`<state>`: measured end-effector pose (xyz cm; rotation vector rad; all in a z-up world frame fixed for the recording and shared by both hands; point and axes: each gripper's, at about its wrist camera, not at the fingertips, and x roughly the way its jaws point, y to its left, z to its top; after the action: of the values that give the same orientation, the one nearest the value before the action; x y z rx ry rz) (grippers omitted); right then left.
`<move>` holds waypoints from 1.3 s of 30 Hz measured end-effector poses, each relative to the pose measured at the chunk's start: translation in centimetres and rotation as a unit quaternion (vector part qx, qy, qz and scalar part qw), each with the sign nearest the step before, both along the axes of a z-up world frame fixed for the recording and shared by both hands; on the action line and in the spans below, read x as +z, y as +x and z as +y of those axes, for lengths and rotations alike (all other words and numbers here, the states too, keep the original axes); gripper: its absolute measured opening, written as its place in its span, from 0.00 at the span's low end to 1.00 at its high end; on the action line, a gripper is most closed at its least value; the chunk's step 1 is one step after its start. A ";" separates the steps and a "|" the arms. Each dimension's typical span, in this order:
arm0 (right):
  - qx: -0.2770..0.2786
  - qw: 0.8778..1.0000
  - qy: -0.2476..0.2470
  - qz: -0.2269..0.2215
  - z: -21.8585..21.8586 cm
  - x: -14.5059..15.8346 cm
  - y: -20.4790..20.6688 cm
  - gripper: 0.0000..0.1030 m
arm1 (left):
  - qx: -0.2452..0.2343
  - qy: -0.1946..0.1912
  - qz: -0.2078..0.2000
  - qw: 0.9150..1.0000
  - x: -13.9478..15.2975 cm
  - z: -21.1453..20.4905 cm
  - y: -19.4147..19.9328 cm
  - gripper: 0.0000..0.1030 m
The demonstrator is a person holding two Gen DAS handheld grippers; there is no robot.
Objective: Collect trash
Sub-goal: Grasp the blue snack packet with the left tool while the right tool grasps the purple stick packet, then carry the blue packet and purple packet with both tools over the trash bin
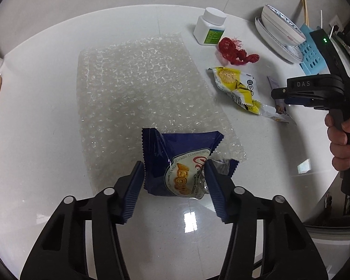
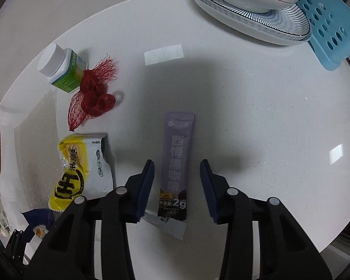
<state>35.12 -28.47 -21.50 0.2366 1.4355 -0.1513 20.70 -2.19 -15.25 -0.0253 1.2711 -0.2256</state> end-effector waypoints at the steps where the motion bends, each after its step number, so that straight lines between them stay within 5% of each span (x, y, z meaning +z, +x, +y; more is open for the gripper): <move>1: 0.000 1.000 -0.003 0.002 -0.1 0.0 0.2 0.28 | -0.001 -0.001 -0.001 1.000 0.1 0.0 0.0 0.47; 8: 0.001 1.000 -0.013 -0.001 -0.3 -0.1 0.7 0.16 | -0.005 -0.001 -0.007 1.000 0.5 -0.2 0.1 0.41; 39: 0.004 0.994 -0.034 -0.102 0.5 8.1 -6.7 0.15 | 0.002 -0.007 -0.045 0.999 3.6 -0.1 -2.0 0.41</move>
<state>28.42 -27.96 -13.38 0.1863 1.2264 -0.1646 18.66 -2.31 -11.70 -0.0304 1.1792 -0.2295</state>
